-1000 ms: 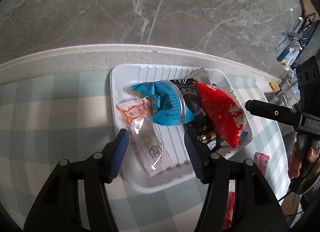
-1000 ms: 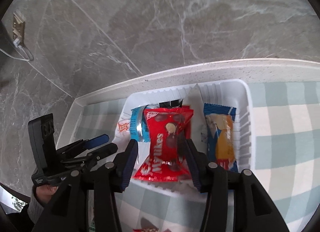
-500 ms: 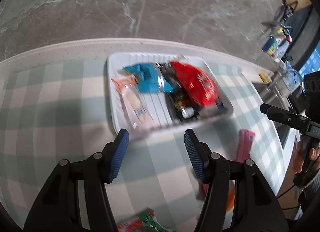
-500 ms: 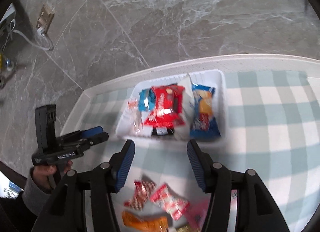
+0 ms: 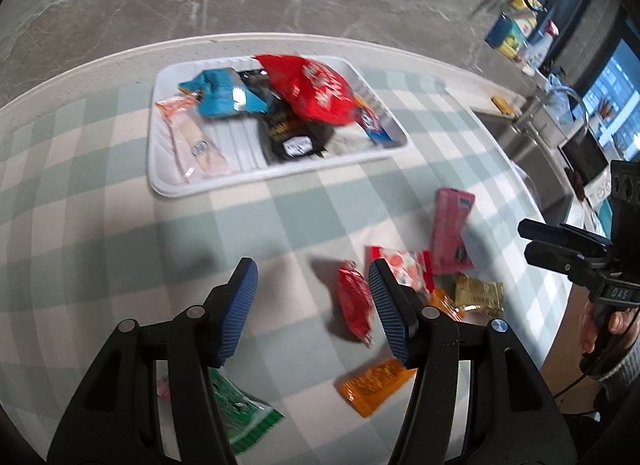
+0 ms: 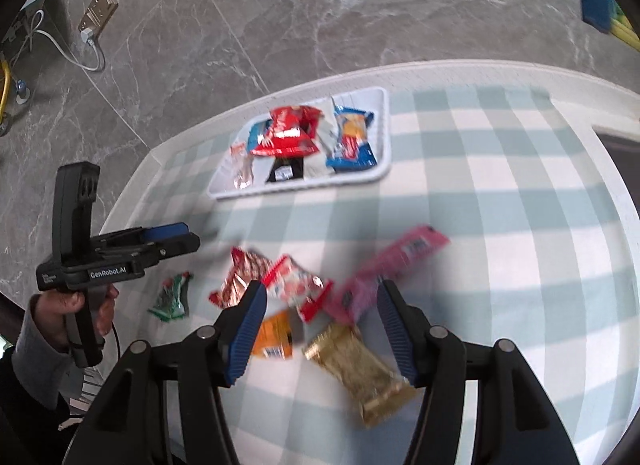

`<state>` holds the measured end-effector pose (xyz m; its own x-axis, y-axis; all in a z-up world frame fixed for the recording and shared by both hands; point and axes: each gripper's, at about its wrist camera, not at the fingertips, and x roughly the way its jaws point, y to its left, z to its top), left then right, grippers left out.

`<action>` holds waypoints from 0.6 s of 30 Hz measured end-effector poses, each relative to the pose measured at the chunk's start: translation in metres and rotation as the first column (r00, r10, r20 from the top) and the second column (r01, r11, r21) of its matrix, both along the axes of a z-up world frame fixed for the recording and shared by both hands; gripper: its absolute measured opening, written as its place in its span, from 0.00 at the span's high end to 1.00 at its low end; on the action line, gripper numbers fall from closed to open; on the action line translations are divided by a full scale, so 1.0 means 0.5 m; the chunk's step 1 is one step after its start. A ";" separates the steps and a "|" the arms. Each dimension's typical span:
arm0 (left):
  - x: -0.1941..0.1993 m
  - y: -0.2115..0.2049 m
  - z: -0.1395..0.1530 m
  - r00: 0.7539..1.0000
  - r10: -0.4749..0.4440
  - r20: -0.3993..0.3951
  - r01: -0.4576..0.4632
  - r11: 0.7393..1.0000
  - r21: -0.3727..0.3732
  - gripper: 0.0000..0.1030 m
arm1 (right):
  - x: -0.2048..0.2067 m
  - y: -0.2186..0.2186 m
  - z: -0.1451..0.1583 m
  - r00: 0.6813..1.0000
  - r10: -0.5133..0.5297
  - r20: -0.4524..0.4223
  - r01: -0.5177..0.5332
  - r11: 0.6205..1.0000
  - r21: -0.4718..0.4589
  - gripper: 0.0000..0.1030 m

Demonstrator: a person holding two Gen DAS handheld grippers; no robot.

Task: Organize snacks
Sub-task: 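Move both tools back over the remaining snacks and grasp the gold bar with the right gripper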

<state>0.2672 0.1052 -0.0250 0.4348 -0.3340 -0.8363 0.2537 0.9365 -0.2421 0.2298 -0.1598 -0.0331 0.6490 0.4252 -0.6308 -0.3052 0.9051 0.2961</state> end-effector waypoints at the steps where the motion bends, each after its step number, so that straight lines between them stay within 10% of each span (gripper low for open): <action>1: -0.007 -0.007 -0.001 1.000 -0.005 -0.002 0.005 1.000 0.004 0.46 | -0.006 -0.002 -0.005 1.000 -0.002 0.001 0.002 1.000 -0.002 0.41; 18: -0.059 -0.096 -0.002 0.997 -0.075 -0.009 0.076 0.995 0.064 0.46 | -0.077 0.010 -0.048 0.998 0.055 0.032 -0.050 0.990 -0.129 0.41</action>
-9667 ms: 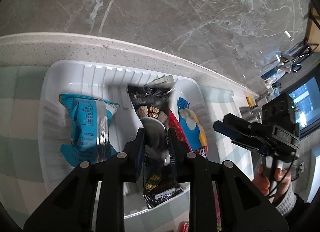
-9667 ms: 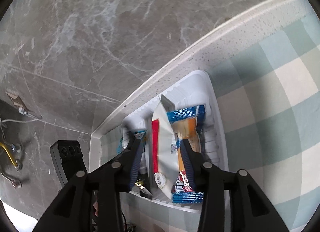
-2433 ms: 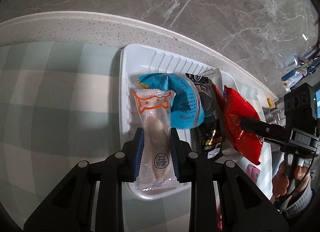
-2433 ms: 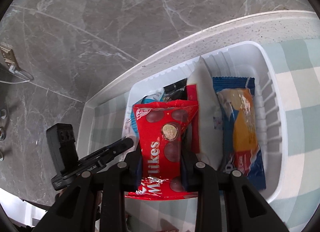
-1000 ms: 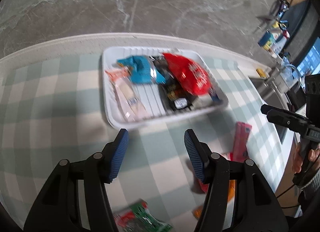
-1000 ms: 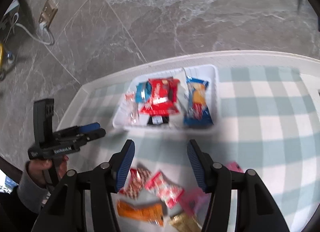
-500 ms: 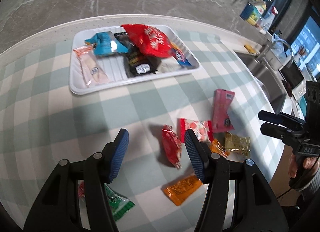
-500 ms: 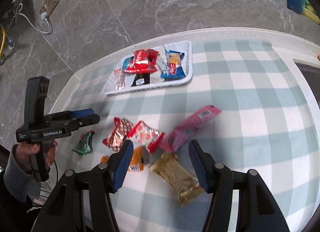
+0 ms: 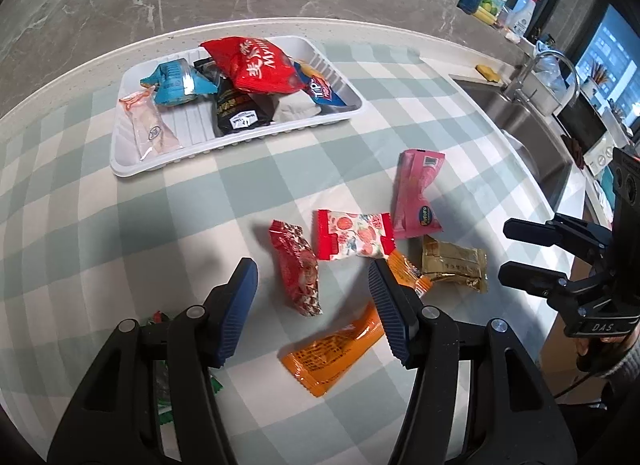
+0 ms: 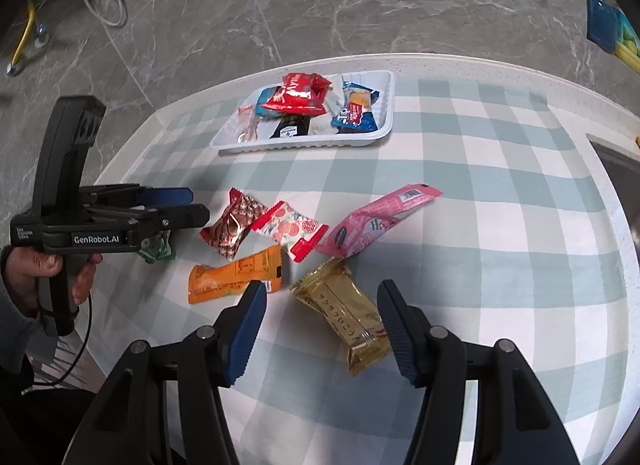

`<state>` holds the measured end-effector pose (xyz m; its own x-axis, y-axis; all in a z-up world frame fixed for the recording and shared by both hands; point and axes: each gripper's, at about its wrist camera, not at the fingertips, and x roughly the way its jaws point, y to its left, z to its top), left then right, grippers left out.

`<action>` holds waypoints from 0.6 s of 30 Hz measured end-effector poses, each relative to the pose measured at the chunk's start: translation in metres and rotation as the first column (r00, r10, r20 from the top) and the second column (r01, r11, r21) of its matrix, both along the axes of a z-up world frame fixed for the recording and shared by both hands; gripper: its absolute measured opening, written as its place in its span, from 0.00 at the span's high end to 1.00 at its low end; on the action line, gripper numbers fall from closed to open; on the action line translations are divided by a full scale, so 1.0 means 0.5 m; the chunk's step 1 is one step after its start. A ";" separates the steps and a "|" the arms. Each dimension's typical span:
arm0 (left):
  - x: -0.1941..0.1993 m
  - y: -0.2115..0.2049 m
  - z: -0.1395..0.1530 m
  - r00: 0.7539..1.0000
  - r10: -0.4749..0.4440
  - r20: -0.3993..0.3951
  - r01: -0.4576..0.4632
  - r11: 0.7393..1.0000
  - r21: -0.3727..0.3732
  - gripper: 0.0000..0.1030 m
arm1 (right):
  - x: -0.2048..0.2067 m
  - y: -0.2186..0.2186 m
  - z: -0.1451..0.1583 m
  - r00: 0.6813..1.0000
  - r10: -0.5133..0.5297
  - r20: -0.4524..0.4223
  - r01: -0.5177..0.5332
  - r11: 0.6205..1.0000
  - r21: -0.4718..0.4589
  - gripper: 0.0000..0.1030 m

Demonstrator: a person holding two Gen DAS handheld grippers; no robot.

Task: Organize snacks
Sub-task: 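Move both tools back over the remaining snacks and grasp the gold bar with the right gripper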

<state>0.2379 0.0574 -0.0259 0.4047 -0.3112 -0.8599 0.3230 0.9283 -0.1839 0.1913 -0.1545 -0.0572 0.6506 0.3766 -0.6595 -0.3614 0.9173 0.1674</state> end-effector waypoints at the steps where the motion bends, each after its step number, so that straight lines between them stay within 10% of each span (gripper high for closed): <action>1: -0.001 -0.002 0.000 1.000 -0.002 0.000 0.002 1.000 0.002 0.46 | -0.002 0.001 -0.001 1.000 0.002 0.001 -0.002 1.000 -0.006 0.41; 18: 0.020 -0.027 -0.022 0.999 -0.042 -0.026 0.043 0.999 0.018 0.46 | 0.009 0.022 -0.019 0.999 0.040 0.001 -0.040 0.993 -0.109 0.40</action>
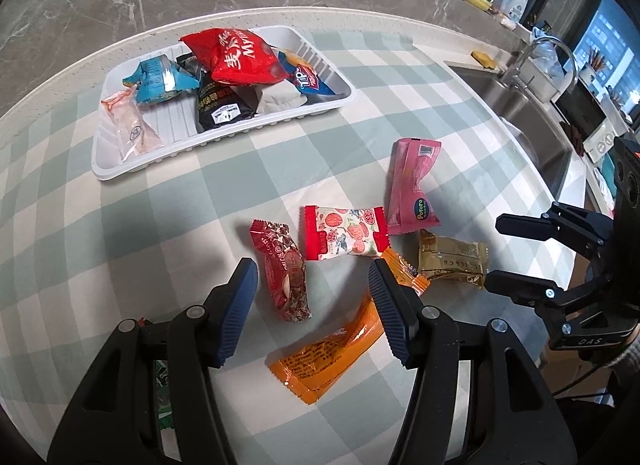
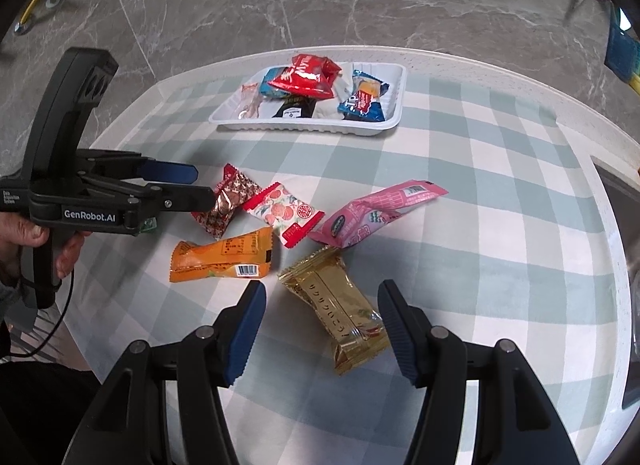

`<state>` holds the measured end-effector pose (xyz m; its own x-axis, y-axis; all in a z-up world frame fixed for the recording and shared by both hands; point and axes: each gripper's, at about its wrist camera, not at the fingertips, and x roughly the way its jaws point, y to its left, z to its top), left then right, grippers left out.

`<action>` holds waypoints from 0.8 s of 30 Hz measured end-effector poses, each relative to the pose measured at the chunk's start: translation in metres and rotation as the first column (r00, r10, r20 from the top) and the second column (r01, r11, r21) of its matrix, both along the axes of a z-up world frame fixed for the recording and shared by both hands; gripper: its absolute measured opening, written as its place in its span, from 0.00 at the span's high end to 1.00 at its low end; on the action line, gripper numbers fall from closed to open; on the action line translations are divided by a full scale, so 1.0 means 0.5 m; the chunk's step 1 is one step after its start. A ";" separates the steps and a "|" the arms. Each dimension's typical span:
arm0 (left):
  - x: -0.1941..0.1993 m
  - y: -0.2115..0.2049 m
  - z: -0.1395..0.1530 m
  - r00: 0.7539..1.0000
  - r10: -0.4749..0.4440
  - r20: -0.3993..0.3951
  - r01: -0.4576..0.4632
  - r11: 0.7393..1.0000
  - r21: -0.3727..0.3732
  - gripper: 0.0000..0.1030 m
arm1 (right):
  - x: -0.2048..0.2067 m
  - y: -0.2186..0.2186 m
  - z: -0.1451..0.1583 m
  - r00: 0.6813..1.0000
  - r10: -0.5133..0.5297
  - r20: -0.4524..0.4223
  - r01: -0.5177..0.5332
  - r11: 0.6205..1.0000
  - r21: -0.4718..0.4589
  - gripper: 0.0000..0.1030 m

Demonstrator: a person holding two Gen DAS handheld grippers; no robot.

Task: Organize snacks
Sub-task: 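Move both tools back over the remaining snacks and grasp the gold bar with the right gripper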

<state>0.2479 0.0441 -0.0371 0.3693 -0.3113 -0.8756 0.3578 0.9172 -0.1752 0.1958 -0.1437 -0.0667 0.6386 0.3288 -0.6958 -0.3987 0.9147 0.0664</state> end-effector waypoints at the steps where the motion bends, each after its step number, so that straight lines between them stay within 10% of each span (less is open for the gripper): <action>1: 0.002 -0.001 -0.002 1.000 -0.001 -0.002 0.001 1.000 0.001 0.46 | 0.003 0.002 -0.002 1.000 0.003 -0.002 -0.003 1.000 -0.008 0.40; 24: 0.054 -0.012 -0.047 0.998 -0.018 -0.053 0.017 1.000 -0.007 0.46 | 0.044 0.008 -0.022 0.999 0.021 -0.031 -0.022 0.999 -0.044 0.39</action>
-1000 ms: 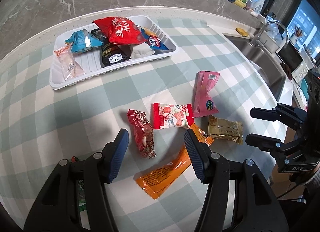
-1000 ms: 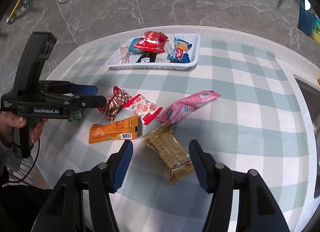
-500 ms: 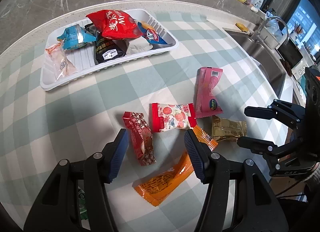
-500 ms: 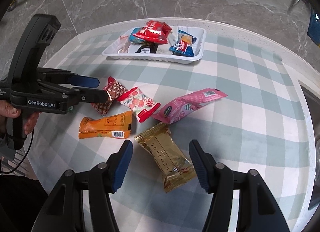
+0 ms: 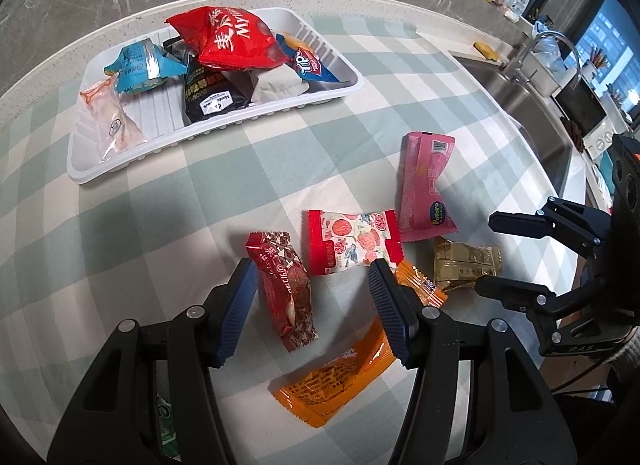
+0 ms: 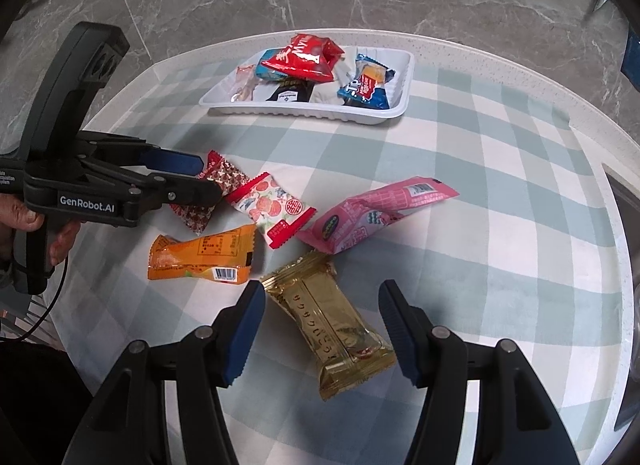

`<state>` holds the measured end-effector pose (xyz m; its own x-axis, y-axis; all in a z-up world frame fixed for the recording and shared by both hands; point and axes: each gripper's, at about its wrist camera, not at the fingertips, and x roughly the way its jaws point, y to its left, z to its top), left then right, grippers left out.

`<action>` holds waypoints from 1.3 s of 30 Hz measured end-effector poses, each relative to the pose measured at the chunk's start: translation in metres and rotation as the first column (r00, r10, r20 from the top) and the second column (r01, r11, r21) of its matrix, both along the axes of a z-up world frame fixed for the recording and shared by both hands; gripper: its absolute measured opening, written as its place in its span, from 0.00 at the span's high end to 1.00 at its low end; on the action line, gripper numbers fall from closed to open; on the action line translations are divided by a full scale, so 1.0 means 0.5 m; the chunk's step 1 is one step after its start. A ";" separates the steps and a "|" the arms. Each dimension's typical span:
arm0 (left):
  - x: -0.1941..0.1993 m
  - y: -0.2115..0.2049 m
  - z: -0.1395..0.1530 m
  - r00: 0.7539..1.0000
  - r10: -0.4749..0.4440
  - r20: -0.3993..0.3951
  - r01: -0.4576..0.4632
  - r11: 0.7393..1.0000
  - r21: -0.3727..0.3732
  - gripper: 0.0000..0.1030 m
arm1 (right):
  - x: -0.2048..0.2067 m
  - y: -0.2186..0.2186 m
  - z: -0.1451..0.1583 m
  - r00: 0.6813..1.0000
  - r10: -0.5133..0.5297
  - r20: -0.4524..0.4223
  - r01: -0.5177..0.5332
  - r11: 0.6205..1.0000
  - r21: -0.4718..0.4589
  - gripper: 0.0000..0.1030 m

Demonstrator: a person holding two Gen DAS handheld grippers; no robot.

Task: Organize snacks
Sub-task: 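Move both tools back over the remaining snacks and grasp the gold bar with the right gripper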

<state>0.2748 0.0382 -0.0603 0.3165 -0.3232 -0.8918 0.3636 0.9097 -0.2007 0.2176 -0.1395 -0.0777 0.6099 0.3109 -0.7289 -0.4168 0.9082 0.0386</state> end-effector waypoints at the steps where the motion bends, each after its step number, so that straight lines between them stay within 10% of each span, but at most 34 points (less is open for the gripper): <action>1: 0.001 -0.001 -0.001 1.000 -0.001 -0.002 0.001 1.000 0.001 0.46 | 0.001 0.000 0.000 1.000 0.000 0.000 0.000 1.000 0.001 0.39; 39: 0.023 -0.009 -0.028 0.999 -0.011 -0.046 0.011 1.000 -0.005 0.46 | 0.026 0.013 -0.023 0.998 0.061 -0.029 -0.063 0.996 -0.066 0.38</action>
<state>0.2864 0.0338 -0.0745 0.2711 -0.3308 -0.9040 0.3639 0.9046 -0.2219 0.2308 -0.1329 -0.0891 0.5706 0.2977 -0.7654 -0.4723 0.8814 -0.0093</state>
